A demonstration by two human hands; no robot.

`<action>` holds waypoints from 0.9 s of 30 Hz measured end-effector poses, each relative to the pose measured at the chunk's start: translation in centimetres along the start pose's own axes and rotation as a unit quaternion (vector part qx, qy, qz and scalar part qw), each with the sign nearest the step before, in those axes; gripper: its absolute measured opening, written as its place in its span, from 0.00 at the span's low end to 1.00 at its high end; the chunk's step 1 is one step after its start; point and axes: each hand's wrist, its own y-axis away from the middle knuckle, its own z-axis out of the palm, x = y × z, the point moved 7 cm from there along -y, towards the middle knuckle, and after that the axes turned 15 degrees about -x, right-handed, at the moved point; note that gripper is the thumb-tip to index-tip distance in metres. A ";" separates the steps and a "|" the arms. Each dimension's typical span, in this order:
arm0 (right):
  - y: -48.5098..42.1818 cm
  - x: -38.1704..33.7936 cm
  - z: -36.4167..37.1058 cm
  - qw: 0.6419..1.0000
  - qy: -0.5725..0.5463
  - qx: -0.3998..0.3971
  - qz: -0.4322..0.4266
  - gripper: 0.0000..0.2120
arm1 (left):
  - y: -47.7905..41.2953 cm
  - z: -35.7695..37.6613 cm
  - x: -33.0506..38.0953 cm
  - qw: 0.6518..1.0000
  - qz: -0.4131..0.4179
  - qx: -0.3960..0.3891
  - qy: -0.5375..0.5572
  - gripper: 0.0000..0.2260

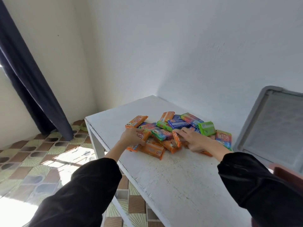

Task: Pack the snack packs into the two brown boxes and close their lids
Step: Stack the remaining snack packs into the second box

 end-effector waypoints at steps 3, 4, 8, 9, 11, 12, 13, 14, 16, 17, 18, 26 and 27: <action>1.0 0.0 -2.0 0.999 -0.018 0.047 0.016 0.43 | 0.5 -1.3 2.7 0.999 0.042 0.009 -0.020 0.31; 1.7 0.3 -2.9 0.998 -0.018 0.060 0.028 0.43 | 0.5 -1.8 3.8 0.998 0.057 0.010 -0.020 0.31; 6.3 1.7 -6.4 0.995 -0.027 0.060 0.075 0.43 | 1.1 -3.3 9.9 0.989 0.145 0.007 -0.026 0.32; 7.9 2.2 -7.0 0.994 -0.032 0.052 0.089 0.43 | 1.4 -3.5 11.9 0.984 0.173 0.007 -0.035 0.32; 11.6 3.4 -7.8 0.991 -0.043 0.037 0.124 0.43 | 2.5 -3.6 16.1 0.971 0.231 0.008 -0.063 0.32; 13.5 4.1 -7.9 0.988 -0.051 0.032 0.144 0.43 | 3.2 -3.4 18.2 0.962 0.261 0.004 -0.080 0.32; 15.5 4.6 -7.9 0.985 -0.061 0.029 0.162 0.43 | 3.9 -3.2 20.3 0.952 0.290 -0.001 -0.095 0.32; 17.5 5.2 -7.7 0.981 -0.072 0.026 0.178 0.43 | 4.7 -2.8 22.4 0.942 0.317 -0.011 -0.108 0.32; 21.6 6.2 -6.9 0.974 -0.086 0.022 0.206 0.43 | 6.3 -1.5 26.2 0.920 0.365 -0.040 -0.137 0.33; 23.6 6.5 -6.3 0.971 -0.086 0.017 0.222 0.43 | 7.3 -0.5 28.1 0.908 0.387 -0.060 -0.151 0.33; 25.6 6.7 -5.6 0.967 -0.083 0.011 0.240 0.43 | 8.2 0.5 29.9 0.894 0.409 -0.082 -0.164 0.33; 38.0 6.9 2.8 0.919 -0.165 -0.049 0.355 0.43 | 15.6 11.3 40.0 0.764 0.538 -0.228 -0.273 0.34; 38.8 6.8 4.1 0.913 -0.176 -0.061 0.363 0.43 | 16.2 12.6 40.5 0.750 0.546 -0.242 -0.283 0.34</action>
